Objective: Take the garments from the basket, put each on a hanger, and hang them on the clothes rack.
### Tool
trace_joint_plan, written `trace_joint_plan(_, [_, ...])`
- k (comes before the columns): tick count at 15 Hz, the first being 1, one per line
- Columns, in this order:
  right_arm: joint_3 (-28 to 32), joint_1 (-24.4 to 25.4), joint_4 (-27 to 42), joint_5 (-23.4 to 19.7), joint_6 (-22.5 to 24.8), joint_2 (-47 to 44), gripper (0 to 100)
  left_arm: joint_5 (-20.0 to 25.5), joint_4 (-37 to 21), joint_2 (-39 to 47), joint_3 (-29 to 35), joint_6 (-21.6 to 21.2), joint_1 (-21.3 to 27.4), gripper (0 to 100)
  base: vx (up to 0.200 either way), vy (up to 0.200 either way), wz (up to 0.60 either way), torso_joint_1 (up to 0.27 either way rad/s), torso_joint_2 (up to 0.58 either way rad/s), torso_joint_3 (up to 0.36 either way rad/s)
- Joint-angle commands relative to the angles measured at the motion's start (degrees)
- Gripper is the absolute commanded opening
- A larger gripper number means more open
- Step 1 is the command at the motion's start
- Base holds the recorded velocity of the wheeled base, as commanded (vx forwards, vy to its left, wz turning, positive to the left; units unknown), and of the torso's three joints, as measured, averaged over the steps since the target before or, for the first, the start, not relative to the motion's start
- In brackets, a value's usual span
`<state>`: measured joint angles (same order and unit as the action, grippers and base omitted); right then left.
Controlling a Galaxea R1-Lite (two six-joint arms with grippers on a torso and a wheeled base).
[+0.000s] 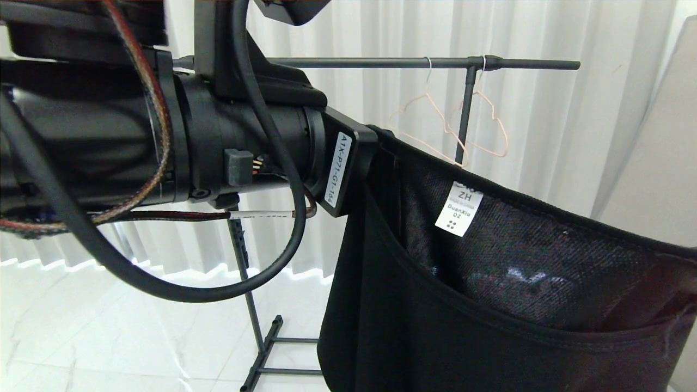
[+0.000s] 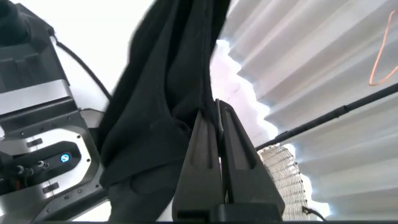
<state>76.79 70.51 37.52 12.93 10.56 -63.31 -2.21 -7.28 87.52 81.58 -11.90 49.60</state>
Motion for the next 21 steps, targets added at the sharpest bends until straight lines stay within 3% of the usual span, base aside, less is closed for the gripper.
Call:
trace_joint_plan(1, [0.03,0.15,0.01,-0.01,0.08,-0.50,0,0.01,-0.02,0.02,-0.02,0.03,0.05,0,0.000,0.000,0.00,0.000,0.00,0.000])
trace_joint_plan(8, [0.12,-0.73,0.09,0.43,-0.19,0.46,0,0.01,-0.02,-3.23,-2.65,0.03,0.05,0,0.000,0.000,0.00,0.000,0.00,0.000])
trace_joint_plan(11, [-0.24,-5.47,-0.70,0.60,-0.19,0.46,0,-0.08,-0.02,-5.78,-3.97,-0.23,0.23,0,0.000,0.000,0.00,0.000,0.00,0.000])
trace_joint_plan(13, [-1.99,-12.59,-5.35,0.43,-0.27,-0.50,0,-0.08,-0.02,-10.52,-9.25,-0.23,1.81,0,0.000,0.000,0.00,0.000,0.00,0.000])
trace_joint_plan(15, [-3.66,-17.51,-14.23,0.43,-0.89,-3.14,0,-0.25,-0.02,-16.06,-16.19,-0.32,3.66,0,0.000,0.000,0.00,0.000,0.00,0.000])
trace_joint_plan(18, [-3.75,-18.39,-23.64,0.43,-3.00,-7.71,0,-0.43,-0.02,-22.39,-21.81,-1.90,6.65,0,0.000,0.000,0.00,0.000,0.00,0.000])
trace_joint_plan(21, [-3.22,-18.22,-28.91,0.07,-2.73,-10.96,0,-0.43,-0.02,-22.39,-20.50,-4.45,8.32,0,0.000,0.000,0.00,0.000,0.00,0.000])
